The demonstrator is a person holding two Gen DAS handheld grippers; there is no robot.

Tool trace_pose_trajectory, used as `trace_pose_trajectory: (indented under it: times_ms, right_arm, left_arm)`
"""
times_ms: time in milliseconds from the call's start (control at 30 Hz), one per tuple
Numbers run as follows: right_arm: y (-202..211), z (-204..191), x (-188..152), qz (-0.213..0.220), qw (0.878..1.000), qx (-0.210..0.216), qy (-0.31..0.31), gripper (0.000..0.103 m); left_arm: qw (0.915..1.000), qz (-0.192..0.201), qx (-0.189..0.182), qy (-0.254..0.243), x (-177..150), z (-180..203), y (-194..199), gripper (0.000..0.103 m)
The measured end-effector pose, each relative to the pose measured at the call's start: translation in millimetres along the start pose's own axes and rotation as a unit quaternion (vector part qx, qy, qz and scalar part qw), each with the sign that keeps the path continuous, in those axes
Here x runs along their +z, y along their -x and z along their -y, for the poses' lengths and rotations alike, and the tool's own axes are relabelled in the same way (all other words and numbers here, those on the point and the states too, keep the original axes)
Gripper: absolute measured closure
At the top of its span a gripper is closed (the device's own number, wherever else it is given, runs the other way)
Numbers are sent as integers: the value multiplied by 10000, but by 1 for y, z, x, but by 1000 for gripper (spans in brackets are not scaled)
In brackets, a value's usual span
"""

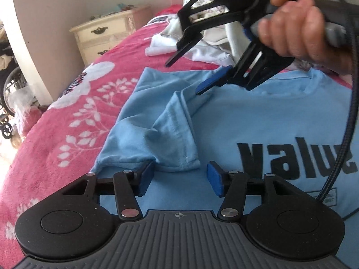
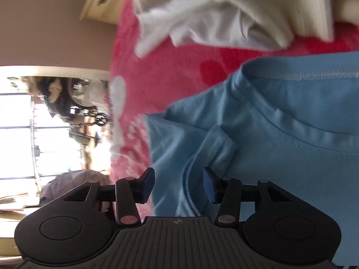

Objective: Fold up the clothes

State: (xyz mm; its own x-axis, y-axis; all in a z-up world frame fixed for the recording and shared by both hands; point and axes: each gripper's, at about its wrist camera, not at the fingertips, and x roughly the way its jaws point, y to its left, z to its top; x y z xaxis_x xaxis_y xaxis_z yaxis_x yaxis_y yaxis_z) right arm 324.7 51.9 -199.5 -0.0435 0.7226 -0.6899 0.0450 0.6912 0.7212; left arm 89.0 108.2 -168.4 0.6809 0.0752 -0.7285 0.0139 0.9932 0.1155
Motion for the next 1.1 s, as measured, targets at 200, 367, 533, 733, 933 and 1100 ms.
trace_pose_trajectory:
  times_ms: [200, 367, 533, 733, 933, 1100]
  right_arm:
    - [-4, 7, -4, 108, 9999, 0, 105, 96]
    - [22, 18, -30, 194, 9980, 353, 493, 100]
    - [33, 41, -54, 159, 9978, 358, 532, 100]
    - [50, 61, -55, 277, 9987, 413, 97, 67]
    - [38, 52, -56, 131, 9988, 456, 82, 47]
    - [22, 35, -53, 352, 9988, 255, 217, 47]
  left_arm:
    - [10000, -30, -59, -44, 1, -3, -2, 68]
    - [9997, -40, -61, 241, 0, -16, 3, 89]
    - [9963, -247, -394, 720, -7, -40, 11, 88]
    - [9806, -489, -1198, 1471, -20, -73, 24, 84]
    - [9967, 184, 80, 791, -18, -81, 37, 63]
    - [9952, 329, 712, -590, -15, -61, 20, 58]
